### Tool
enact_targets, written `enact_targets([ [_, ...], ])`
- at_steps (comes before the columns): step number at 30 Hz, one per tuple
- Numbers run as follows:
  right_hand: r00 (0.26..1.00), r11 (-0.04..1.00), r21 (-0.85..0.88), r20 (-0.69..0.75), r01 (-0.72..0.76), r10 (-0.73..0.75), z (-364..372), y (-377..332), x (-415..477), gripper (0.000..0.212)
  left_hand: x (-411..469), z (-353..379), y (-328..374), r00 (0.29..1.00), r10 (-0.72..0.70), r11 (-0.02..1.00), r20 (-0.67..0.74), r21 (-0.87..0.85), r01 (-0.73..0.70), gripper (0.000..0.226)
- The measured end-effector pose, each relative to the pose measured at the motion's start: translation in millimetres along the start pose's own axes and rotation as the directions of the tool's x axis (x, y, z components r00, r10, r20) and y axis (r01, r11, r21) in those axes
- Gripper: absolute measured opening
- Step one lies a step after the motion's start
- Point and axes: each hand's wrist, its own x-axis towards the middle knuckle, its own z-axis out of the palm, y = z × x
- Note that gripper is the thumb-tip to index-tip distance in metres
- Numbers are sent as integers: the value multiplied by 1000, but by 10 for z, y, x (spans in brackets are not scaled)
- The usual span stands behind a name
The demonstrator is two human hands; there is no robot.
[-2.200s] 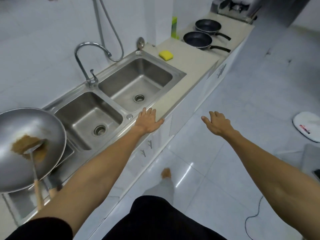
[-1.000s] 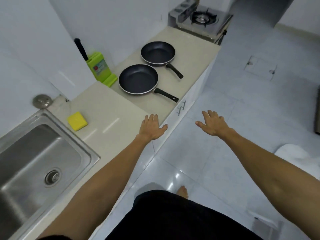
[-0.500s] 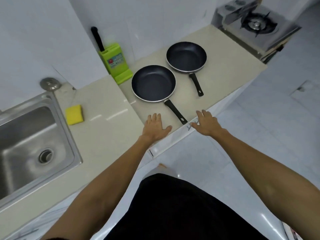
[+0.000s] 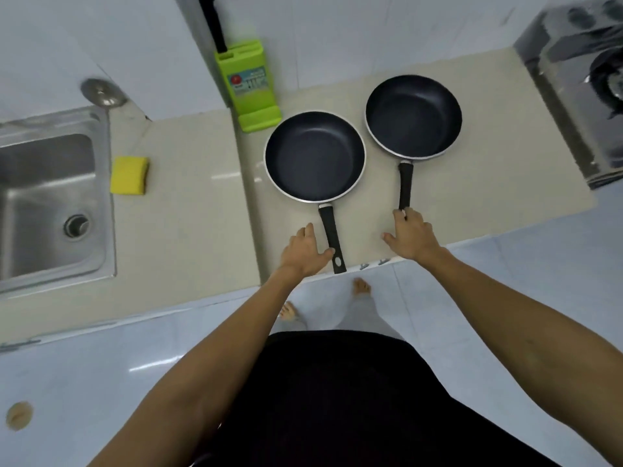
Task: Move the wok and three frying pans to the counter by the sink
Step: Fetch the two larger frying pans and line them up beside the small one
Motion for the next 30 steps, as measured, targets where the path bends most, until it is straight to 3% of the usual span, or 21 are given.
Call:
enact_targets([
  [6, 997, 998, 2, -48, 63, -63, -201, 451, 533, 52, 161, 339, 363, 977, -213, 963, -3, -167, 210, 77],
  [9, 999, 977, 212, -33, 8, -1, -191, 650, 743, 59, 257, 512, 495, 953, -301, 910, 7, -295, 290, 65],
  [12, 983, 773, 610, 64, -173, 170, -166, 725, 979, 65, 370, 637, 543, 901, -434, 794, 16, -467, 390, 65],
  [14, 945, 574, 752, 218, -322, 244, -163, 710, 1151, 60, 478, 683, 545, 832, -551, 570, 63, -700, 430, 65],
  [16, 911, 372, 833, 356, -410, 207, -138, 700, 1291, 51, 600, 711, 531, 789, -598, 317, 140, -863, 393, 59],
  [18, 901, 278, 858, 399, -433, 171, -111, 699, 1411, 45, 723, 737, 490, 807, -562, 214, 179, -911, 351, 55],
  [24, 894, 242, 860, 429, -449, 132, -55, 651, 1606, 35, 815, 772, 469, 847, -492, 225, 201, -911, 346, 56],
  [30, 918, 204, 900, 350, -385, 185, -132, 686, 1503, 32, 712, 550, 643, 880, -443, 204, 172, -936, 286, 49],
])
